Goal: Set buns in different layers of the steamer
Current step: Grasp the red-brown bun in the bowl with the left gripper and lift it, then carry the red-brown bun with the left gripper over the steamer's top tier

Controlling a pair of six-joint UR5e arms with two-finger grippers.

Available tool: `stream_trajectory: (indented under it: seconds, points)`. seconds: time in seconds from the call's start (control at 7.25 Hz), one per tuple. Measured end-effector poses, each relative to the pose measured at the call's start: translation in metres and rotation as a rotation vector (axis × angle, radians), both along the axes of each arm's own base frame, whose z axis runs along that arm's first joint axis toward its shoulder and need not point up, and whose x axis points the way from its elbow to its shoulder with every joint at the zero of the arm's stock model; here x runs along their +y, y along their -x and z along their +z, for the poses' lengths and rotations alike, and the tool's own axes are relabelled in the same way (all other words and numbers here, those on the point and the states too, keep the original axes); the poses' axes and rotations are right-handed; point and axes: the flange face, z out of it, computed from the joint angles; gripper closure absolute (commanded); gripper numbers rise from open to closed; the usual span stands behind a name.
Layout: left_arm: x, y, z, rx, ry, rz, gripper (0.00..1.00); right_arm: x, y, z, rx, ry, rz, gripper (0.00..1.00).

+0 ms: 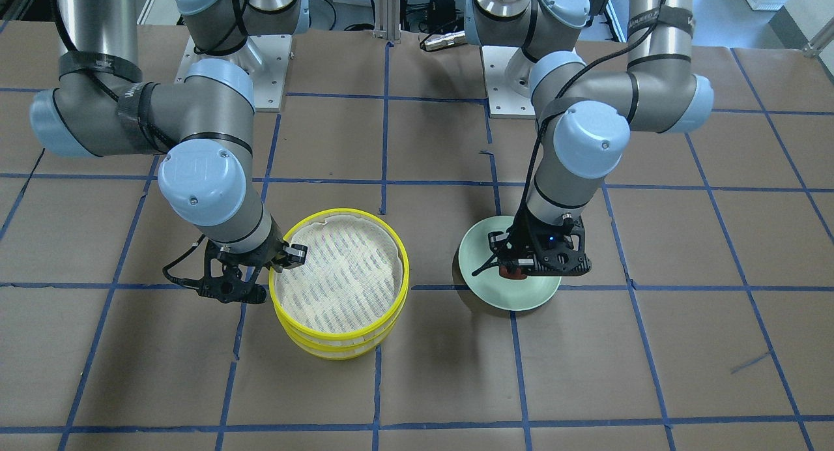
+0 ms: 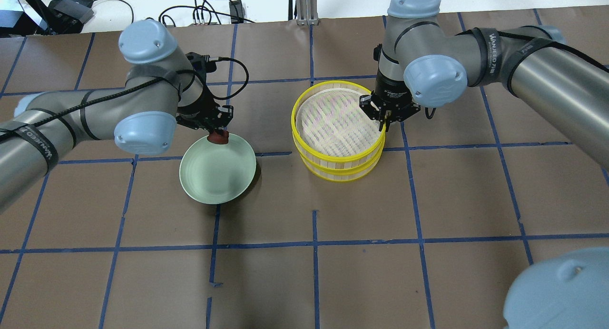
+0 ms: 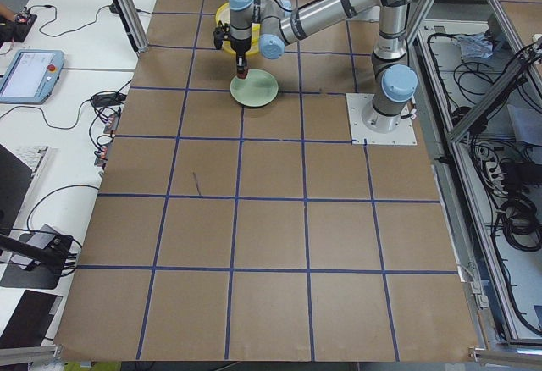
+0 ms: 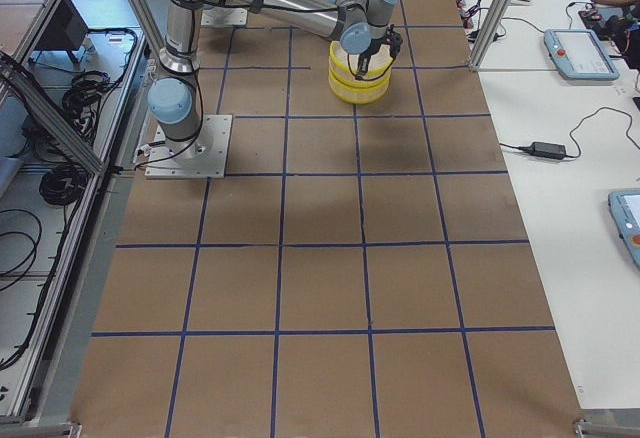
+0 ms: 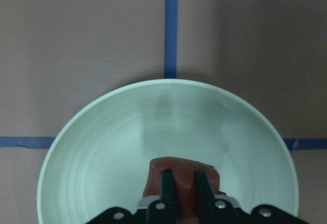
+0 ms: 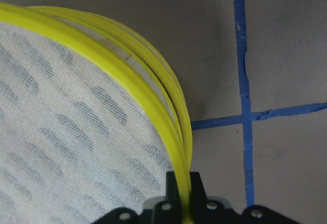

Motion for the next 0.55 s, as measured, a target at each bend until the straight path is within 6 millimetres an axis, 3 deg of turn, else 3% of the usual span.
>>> stream_trajectory:
  seconds: [0.28,0.55]
  points:
    - [-0.003,0.026,0.045,0.099,0.011,0.057,0.86,0.000,0.002,0.001,0.007,0.001,0.023,0.94]
    - [0.000,0.066,0.075,0.137,0.043,0.053,0.86,0.000,0.003,-0.001,0.012,-0.002,0.034,0.93]
